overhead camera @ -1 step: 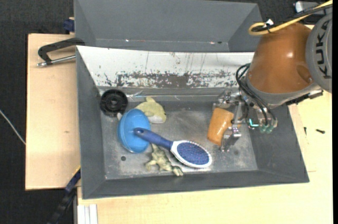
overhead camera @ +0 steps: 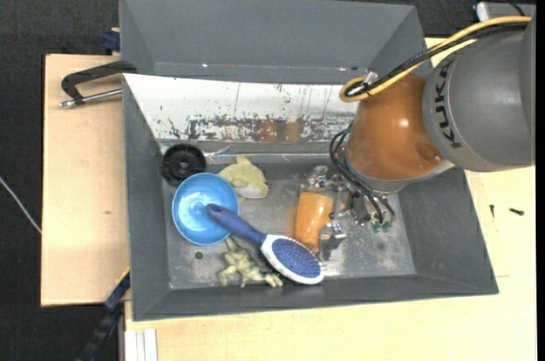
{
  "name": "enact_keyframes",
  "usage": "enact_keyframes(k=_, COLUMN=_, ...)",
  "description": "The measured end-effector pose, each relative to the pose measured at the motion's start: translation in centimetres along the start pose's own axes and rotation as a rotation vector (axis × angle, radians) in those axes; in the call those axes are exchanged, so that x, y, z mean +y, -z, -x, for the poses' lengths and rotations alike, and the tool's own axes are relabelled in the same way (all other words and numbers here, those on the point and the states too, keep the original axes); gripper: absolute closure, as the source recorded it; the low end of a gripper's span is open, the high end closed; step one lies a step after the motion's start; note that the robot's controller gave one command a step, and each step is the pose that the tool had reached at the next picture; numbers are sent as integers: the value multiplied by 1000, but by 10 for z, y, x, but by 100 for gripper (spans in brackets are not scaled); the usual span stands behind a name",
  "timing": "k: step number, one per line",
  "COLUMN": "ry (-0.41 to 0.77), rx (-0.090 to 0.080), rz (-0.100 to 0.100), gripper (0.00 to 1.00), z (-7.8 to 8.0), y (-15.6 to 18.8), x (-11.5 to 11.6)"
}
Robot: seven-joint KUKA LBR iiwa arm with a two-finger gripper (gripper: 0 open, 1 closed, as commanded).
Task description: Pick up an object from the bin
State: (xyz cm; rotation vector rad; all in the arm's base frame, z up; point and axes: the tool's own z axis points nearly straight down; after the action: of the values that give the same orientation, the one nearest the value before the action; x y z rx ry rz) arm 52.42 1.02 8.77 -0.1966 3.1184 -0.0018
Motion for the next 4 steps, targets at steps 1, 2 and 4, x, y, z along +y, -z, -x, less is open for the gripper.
enact_keyframes(k=1, ry=-314, rx=43, rz=1, gripper=0, z=16, y=-9, x=-14)
enact_keyframes(k=2, ry=-314, rx=33, rz=1, gripper=100, z=18, y=-8, x=-14)
enact_keyframes(k=4, ry=409, rx=20, rz=5, gripper=100, z=74, y=-11, x=-18)
